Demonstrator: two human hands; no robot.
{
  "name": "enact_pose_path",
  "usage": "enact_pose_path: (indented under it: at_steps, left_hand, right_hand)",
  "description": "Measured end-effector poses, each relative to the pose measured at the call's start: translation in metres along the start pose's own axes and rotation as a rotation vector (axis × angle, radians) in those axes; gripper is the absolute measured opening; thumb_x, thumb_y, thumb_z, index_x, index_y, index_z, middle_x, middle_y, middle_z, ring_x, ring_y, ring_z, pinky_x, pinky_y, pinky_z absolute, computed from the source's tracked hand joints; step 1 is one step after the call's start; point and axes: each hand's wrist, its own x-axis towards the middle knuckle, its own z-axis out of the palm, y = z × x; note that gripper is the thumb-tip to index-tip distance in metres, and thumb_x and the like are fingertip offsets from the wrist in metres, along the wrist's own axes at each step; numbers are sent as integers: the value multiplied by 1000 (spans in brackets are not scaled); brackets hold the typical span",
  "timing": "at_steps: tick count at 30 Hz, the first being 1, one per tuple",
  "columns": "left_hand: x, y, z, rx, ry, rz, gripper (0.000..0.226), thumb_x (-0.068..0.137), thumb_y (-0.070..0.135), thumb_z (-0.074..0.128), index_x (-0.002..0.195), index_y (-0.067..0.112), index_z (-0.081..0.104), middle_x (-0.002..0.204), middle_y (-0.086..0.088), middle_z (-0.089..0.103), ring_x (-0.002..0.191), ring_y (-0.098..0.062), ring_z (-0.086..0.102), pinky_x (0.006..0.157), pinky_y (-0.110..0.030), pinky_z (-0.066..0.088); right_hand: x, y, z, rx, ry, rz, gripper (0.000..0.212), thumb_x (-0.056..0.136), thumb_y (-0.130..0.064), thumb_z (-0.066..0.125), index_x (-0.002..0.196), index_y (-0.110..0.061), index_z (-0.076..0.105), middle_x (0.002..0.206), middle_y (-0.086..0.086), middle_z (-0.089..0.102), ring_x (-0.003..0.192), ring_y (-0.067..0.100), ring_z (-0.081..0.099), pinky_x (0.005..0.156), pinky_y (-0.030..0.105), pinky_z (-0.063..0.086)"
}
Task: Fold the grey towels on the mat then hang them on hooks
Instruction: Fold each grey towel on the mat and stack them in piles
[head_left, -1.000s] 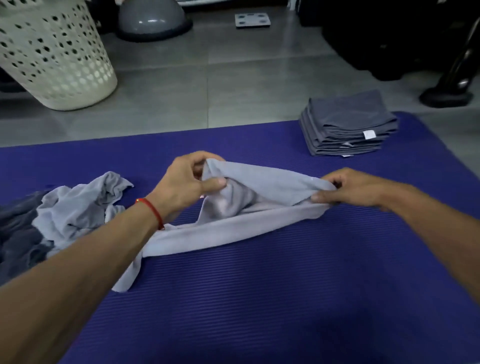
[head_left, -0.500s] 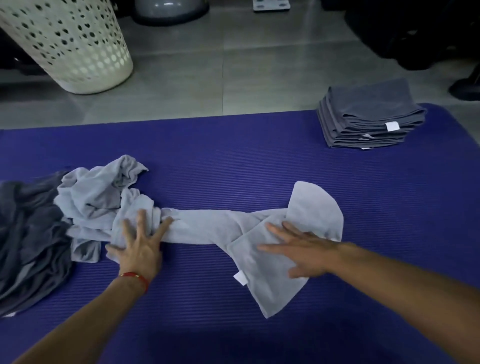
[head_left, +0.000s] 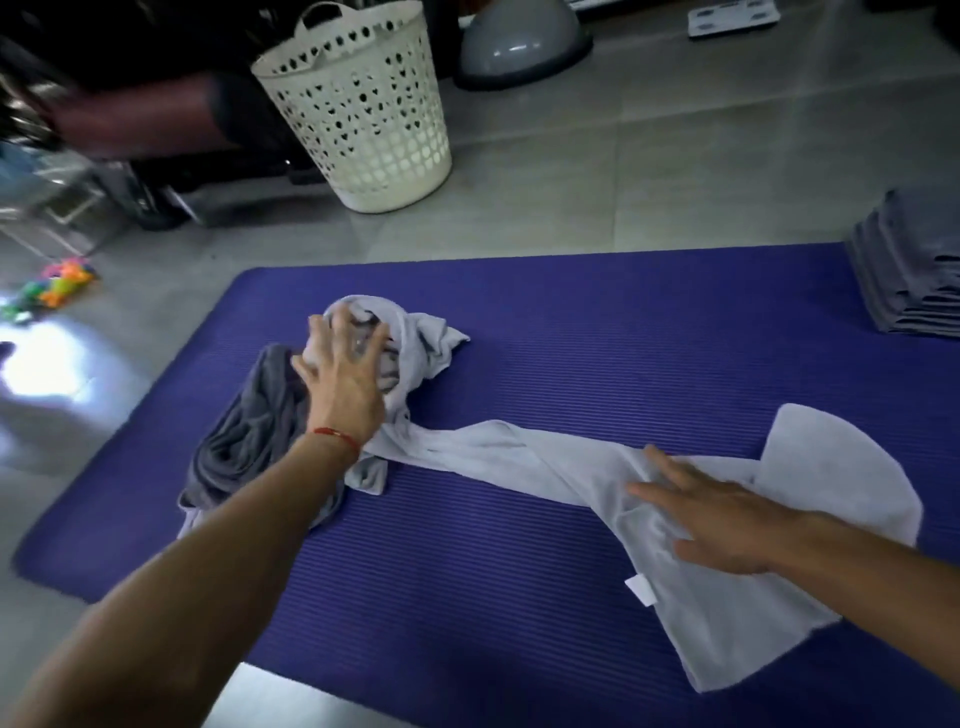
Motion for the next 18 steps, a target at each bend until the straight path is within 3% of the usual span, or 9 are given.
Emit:
enact_pose_path:
  at_steps: [2, 4, 7, 9, 10, 12, 13, 16, 18]
  left_hand:
    - [-35, 32, 20, 86, -123, 211, 63, 81, 9, 56, 142, 20, 47, 155, -13, 26, 149, -36, 17, 119, -54, 23]
    - [-73, 59, 45, 79, -372, 300, 64, 84, 16, 57, 146, 19, 43, 153, -9, 34, 145, -31, 26, 116, -48, 26]
    - [-104, 76, 67, 89, -561, 217, 84, 85, 15, 63, 156, 25, 19, 158, -5, 21, 149, -30, 16, 118, -61, 18]
    - [-108, 76, 68, 80, -500, 211, 68, 91, 10, 56, 151, 31, 30, 147, 0, 36, 139, -29, 30, 112, -59, 29]
    - [-109, 76, 66, 79, -472, 259, 58, 95, 10, 52, 147, 32, 37, 141, 2, 44, 132, -28, 37, 105, -55, 36]
    - [-113, 84, 61, -2, -449, 399, 49, 97, 10, 50, 141, 30, 48, 134, 2, 53, 121, -29, 45, 91, -49, 45]
    - [-119, 96, 56, -103, -400, 473, 46, 96, 8, 53, 137, 27, 52, 128, 0, 58, 115, -30, 49, 85, -47, 48]
    - [-152, 156, 39, -450, -175, 741, 35, 89, 0, 58, 120, 14, 60, 109, -7, 62, 94, -27, 56, 77, -45, 53]
    - [-177, 195, 20, -632, -180, 1010, 36, 93, 1, 55, 127, 10, 60, 125, -12, 59, 108, -31, 57, 88, -42, 50]
  right_hand:
    - [7, -5, 6, 94, -10, 52, 80, 105, -36, 47, 158, -44, -12, 168, 1, -20, 157, 26, 8, 124, 40, 23]
    - [8, -10, 11, 201, 38, 113, 78, 107, -37, 44, 157, -41, -15, 167, 3, 12, 148, 22, 32, 118, 33, 32]
    - [-8, -16, 24, 233, 64, 86, 59, 108, -28, 45, 158, -39, 15, 152, -15, 35, 139, 8, 40, 112, 22, 33]
    - [-23, -6, 31, 240, -26, 75, 43, 104, -21, 50, 142, -42, 48, 139, -21, 45, 129, 1, 47, 110, 23, 38]
    - [-32, 2, 32, 249, -102, 89, 32, 100, -21, 55, 122, -43, 62, 126, -18, 56, 115, 0, 55, 103, 26, 44]
    - [-45, 19, 29, 164, -135, 69, 11, 85, -28, 60, 79, -36, 61, 92, -11, 58, 79, 0, 53, 81, 30, 46]
    - [-49, 30, 27, 107, -129, 77, 7, 78, -32, 58, 71, -32, 55, 82, -9, 52, 70, 3, 46, 73, 30, 42]
    - [-48, 48, 8, 203, -248, 337, 14, 83, -34, 52, 79, -31, 65, 84, -14, 61, 75, 7, 56, 73, 24, 48]
    - [-46, 45, -6, 195, -154, 321, 22, 81, -36, 48, 91, -39, 68, 98, -15, 68, 88, 7, 64, 87, 28, 55]
